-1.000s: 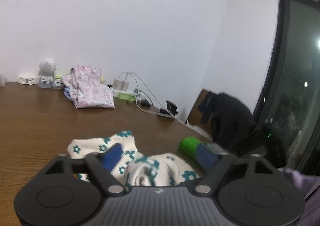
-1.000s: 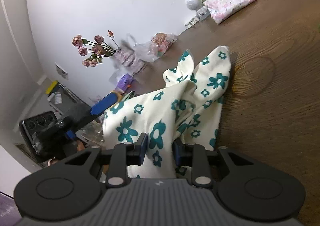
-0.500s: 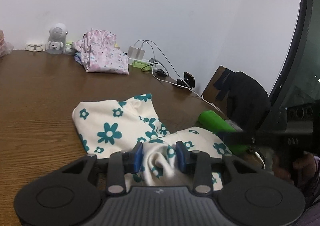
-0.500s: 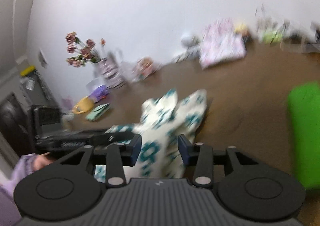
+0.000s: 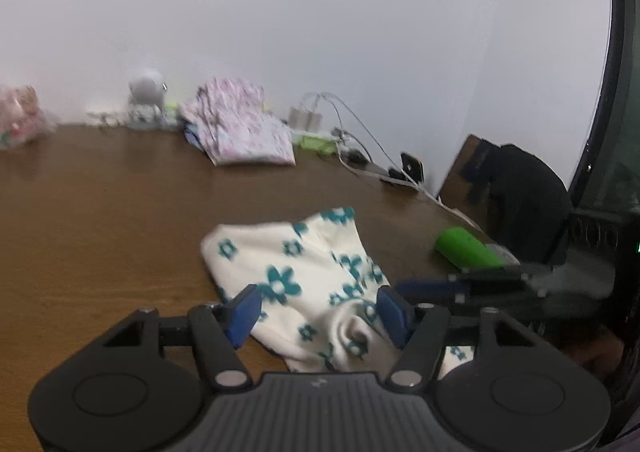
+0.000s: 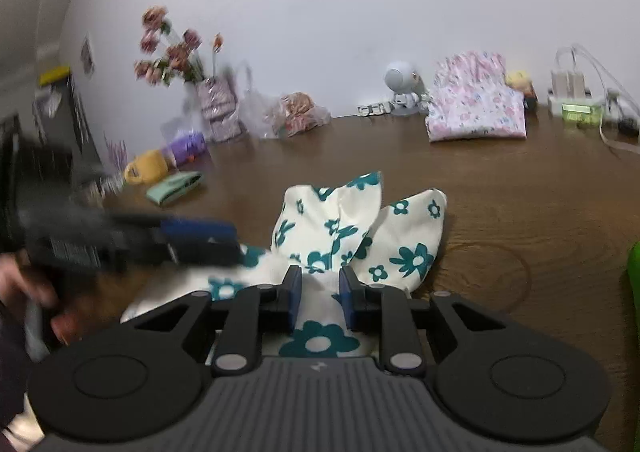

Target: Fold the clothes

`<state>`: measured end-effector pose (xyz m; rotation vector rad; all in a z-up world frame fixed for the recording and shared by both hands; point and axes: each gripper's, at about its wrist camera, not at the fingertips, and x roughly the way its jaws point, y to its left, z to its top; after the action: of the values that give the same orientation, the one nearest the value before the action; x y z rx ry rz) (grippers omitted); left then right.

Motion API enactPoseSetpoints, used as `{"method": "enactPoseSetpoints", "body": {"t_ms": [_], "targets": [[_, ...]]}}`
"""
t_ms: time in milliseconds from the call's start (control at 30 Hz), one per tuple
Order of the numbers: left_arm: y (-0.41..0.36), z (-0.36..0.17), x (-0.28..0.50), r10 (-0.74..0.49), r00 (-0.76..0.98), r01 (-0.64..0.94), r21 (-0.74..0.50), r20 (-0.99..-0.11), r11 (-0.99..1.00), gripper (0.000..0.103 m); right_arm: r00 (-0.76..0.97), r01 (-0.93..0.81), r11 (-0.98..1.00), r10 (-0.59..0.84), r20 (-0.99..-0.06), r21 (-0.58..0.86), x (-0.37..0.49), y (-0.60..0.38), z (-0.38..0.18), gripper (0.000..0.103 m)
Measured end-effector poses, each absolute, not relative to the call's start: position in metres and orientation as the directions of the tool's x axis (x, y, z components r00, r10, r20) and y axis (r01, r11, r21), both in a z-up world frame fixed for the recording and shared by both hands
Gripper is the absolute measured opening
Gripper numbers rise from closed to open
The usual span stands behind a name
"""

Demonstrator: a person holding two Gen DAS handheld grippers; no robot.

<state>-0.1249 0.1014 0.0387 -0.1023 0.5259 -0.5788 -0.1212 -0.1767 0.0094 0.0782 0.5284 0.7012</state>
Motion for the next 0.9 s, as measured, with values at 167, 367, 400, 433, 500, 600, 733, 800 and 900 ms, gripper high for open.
{"method": "enactPoseSetpoints", "body": {"t_ms": [167,367,400,433,500,600,733,800,900], "targets": [[0.085,0.058,-0.153,-0.588,0.732,0.559,-0.191,-0.344,0.807,0.041,0.657,-0.588,0.785,0.603,-0.451,0.194,-0.127,-0.170,0.008,0.021],[0.062,0.033,-0.152,-0.508,0.741,0.494,-0.155,-0.439,0.855,0.020,0.685,-0.572,0.804,0.578,-0.443,0.164,-0.132,-0.168,0.006,0.021],[0.061,0.030,-0.153,-0.497,0.746,0.490,-0.141,-0.444,0.860,0.019,0.687,-0.570,0.805,0.576,-0.442,0.165,-0.132,-0.168,0.006,0.022],[0.061,0.027,-0.154,-0.495,0.749,0.491,-0.134,-0.440,0.861,0.019,0.688,-0.569,0.805,0.577,-0.441,0.166,-0.132,-0.169,0.006,0.022],[0.062,0.022,-0.154,-0.501,0.744,0.490,-0.147,-0.442,0.859,0.019,0.687,-0.568,0.805,0.579,-0.439,0.174,-0.133,-0.172,0.006,0.023],[0.066,0.010,-0.149,-0.500,0.731,0.479,-0.172,-0.465,0.861,0.017,0.686,-0.568,0.805,0.578,-0.443,0.170,-0.135,-0.171,0.005,0.023],[0.065,0.006,-0.151,-0.493,0.737,0.486,-0.143,-0.462,0.862,0.017,0.689,-0.569,0.807,0.573,-0.443,0.159,-0.136,-0.170,0.002,0.023],[0.066,0.006,-0.147,-0.502,0.726,0.488,-0.163,-0.470,0.858,0.017,0.682,-0.569,0.801,0.586,-0.438,0.186,-0.133,-0.173,0.000,0.023],[0.064,0.006,-0.148,-0.498,0.727,0.492,-0.149,-0.473,0.858,0.017,0.680,-0.567,0.800,0.589,-0.437,0.196,-0.133,-0.174,-0.001,0.023]]}}
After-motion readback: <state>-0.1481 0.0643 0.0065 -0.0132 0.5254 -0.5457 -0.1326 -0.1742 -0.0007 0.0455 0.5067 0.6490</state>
